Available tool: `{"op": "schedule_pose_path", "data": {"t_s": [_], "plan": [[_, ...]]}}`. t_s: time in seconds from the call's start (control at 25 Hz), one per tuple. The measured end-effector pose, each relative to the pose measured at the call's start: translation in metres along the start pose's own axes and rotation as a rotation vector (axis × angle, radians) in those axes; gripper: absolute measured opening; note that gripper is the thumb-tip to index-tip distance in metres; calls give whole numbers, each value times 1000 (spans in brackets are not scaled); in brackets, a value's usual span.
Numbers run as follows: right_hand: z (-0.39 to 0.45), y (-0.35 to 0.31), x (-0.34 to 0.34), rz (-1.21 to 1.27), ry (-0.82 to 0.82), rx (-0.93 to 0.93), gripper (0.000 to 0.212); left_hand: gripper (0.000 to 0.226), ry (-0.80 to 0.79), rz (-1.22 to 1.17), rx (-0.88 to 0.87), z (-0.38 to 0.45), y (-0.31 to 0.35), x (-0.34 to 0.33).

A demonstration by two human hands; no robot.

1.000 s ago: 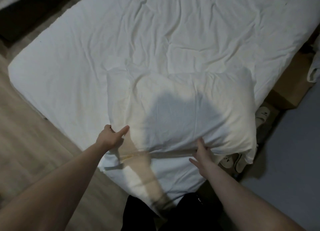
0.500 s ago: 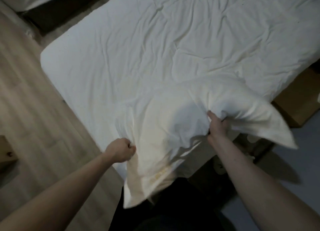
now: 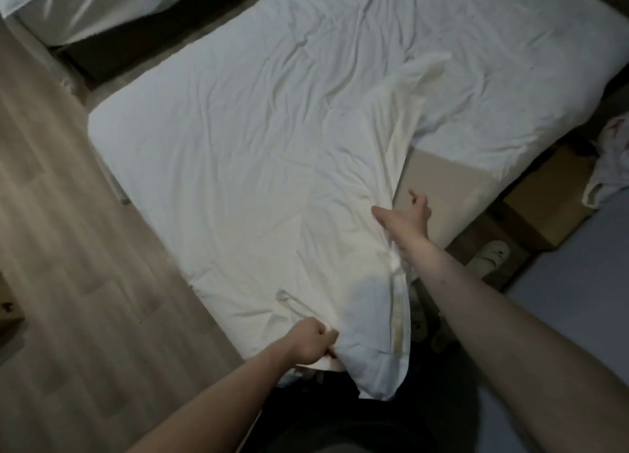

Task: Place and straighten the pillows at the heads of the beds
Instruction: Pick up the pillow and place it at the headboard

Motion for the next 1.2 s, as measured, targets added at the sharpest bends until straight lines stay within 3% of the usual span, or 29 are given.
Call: {"op": "schedule_pose_path", "data": {"t_s": [0.08, 0.16, 0.24, 0.36, 0.6, 0.68, 0.76, 0.92, 1.04, 1.2], "plan": [[-17, 35, 4, 42, -73, -220, 89, 48, -20, -1, 4, -4, -9, -1], [-33, 57, 10, -43, -92, -237, 64, 50, -53, 38, -6, -13, -17, -7], [-40, 66, 23, -175, 9, -136, 42, 54, -33, 58, -9, -19, -19, -15], [-45, 57, 46, -228, 105, 11, 33, 56, 56, 116, -51, -23, 0, -26], [-26, -10, 74, -241, -75, 284, 40, 42, 51, 286, -124, -21, 69, -15], [-14, -22, 83, -275, -162, 362, 40, 27, 144, 277, -169, -17, 108, 18], [-1, -29, 101, -304, -256, 388, 38, 20, 355, 227, -237, -15, 157, 63], [30, -47, 145, -427, -446, 419, 19, 30, 746, 223, -374, -13, 244, 137], [41, -59, 175, -426, -526, 481, 24, 53, 818, 274, -443, -12, 295, 165], [41, -67, 209, -447, -618, 547, 18, 74, 766, 481, -445, -8, 334, 185]]}}
Point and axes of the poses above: each hand's wrist, its own z-axis towards the middle knuckle, its own x-axis out of the back of the hand, y = z × x, the point moved 3 cm from there along z, towards the middle knuckle, and after that the axes turned 4 degrees about -y, right-handed, at the moved point
